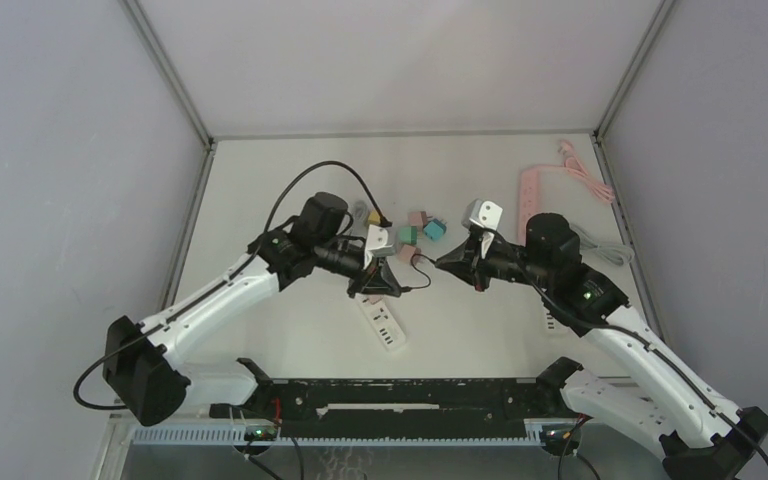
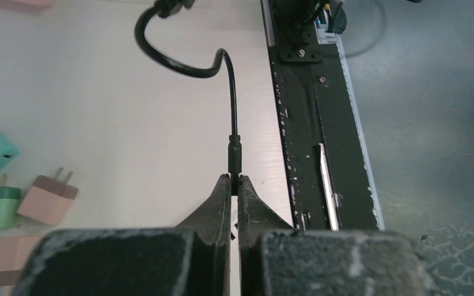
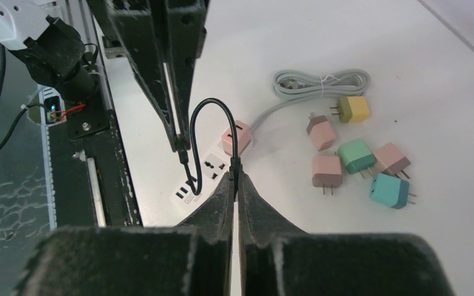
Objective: Insert the plug
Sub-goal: Adjust the plug.
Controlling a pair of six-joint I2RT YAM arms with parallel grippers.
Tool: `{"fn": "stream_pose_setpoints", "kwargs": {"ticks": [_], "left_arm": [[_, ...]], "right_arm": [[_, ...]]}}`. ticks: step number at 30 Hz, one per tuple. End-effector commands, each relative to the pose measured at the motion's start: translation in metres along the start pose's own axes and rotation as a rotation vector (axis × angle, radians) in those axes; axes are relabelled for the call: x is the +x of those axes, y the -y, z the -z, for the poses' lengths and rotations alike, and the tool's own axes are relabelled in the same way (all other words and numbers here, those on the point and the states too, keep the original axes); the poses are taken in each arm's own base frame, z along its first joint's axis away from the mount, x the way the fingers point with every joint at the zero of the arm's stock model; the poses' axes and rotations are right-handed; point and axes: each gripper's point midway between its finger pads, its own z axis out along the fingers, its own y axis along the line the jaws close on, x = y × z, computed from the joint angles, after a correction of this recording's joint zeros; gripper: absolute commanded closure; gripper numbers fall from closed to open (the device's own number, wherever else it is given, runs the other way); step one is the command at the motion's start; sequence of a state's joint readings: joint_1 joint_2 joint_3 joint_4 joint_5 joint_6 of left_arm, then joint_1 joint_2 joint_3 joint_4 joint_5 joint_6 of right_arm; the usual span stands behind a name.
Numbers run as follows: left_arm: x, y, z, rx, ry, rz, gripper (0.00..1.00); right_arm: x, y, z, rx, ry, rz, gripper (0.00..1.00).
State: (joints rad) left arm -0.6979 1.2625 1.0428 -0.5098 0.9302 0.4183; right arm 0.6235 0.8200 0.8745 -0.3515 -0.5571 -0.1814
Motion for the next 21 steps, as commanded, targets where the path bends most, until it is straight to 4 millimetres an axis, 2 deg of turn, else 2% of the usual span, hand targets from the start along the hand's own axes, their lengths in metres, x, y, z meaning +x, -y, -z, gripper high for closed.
{"fn": "stream_pose_setpoints", "kwargs": {"ticks": [1,5,9,13,17,21], "left_arm": [[-0.033,-0.006,0.015,-0.102,0.102,-0.144,0.99],[-0.036,-0.016,0.022,-0.208,0.137,-0.18,1.0],[-0.046,-0.029,0.032,-0.354,0.186,-0.228,1.0],[-0.056,-0.038,0.041,-0.503,0.228,-0.287,1.0],[-0.061,-0.042,0.049,-0.608,0.286,-0.298,1.0],[-0.071,-0.039,0.055,-0.652,0.378,-0.302,1.0]], "right_arm": [[-0.026,0.006,0.004,0.047,0.062,-0.001,0.8],[-0.024,0.009,0.007,0.086,0.055,-0.053,0.59],[-0.026,0.011,0.011,0.124,0.066,-0.112,0.48],[-0.035,0.013,0.01,0.158,0.109,-0.25,0.43],[-0.042,0.006,-0.003,0.145,0.137,-0.386,0.41],[-0.045,0.007,-0.017,0.195,0.18,-0.454,0.41]]}}
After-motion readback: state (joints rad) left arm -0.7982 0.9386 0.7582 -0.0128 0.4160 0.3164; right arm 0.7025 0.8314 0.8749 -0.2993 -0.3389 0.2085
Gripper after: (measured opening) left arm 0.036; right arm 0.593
